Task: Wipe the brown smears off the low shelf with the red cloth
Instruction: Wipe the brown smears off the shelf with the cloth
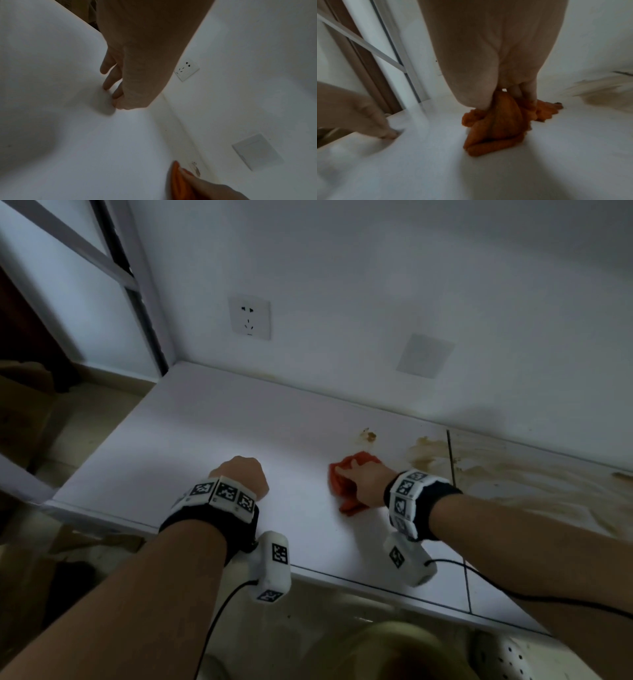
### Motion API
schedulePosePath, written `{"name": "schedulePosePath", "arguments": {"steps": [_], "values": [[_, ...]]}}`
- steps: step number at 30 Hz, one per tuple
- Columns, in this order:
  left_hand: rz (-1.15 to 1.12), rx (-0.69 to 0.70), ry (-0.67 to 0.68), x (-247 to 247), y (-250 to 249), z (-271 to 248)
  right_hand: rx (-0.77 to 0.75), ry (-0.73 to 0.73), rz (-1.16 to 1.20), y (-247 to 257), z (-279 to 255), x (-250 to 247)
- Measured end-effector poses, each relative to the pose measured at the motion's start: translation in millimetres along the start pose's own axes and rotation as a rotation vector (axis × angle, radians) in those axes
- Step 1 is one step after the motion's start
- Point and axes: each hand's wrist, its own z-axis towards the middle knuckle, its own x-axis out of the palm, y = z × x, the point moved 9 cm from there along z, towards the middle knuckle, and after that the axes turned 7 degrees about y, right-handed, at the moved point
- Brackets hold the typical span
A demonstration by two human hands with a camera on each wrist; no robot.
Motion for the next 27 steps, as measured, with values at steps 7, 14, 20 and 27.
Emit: {"name": "schedulePosePath", "arguments": {"steps": [7, 14, 20, 27], "values": [[-0.016, 0.035, -0.032, -10.8, -7.4, 15.0, -0.159, -0.008, -0.026, 45.2, 27.3, 4.6], [0.022, 0.067, -0.022, -4.1, -4.8, 29.7, -0.058, -0.101, 0.141, 18.6, 43.2, -41.3], [-0.048, 0.066, -0.006, -17.4, -6.4, 40.0, -0.13, -0.013, 0.093, 35.5, 38.9, -21.8], [-0.037, 0.082, -0.01, -21.5, -4.8, 41.0, -0.189, -0.14, 0.062, 55.7, 60.5, -50.4]]}}
